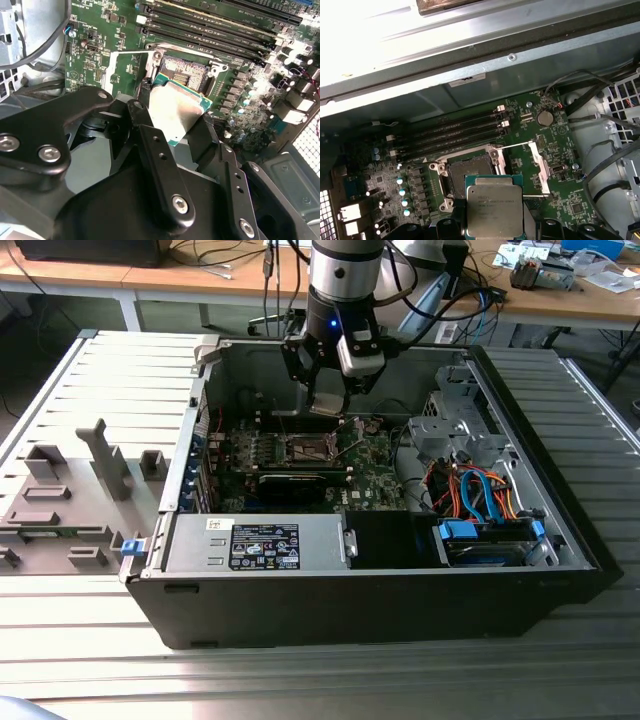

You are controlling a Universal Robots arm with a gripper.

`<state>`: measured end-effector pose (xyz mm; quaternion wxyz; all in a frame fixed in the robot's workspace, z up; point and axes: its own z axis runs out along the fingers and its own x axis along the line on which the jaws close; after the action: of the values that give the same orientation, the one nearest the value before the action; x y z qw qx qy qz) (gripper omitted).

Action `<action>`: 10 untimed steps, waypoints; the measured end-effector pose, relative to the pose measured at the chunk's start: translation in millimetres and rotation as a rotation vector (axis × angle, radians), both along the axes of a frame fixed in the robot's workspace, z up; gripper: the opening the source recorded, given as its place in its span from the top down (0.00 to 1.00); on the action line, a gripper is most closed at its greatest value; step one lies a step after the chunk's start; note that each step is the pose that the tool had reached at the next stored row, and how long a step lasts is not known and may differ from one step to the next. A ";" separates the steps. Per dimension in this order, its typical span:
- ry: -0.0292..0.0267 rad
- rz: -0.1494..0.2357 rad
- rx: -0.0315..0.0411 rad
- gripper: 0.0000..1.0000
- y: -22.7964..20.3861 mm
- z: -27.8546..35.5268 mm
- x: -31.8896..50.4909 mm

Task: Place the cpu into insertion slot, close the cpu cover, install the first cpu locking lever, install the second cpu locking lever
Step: 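Place the cpu into insertion slot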

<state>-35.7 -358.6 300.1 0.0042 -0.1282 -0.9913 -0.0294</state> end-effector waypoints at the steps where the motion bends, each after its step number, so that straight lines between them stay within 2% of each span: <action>1: 0.0000 -0.004 -0.0002 0.46 0.0 0.0 0.0; 10: 0.0000 -0.032 -0.0018 0.46 0.0 0.0 0.0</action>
<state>-35.7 -358.6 300.0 0.0036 -0.1441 -0.9891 -0.0286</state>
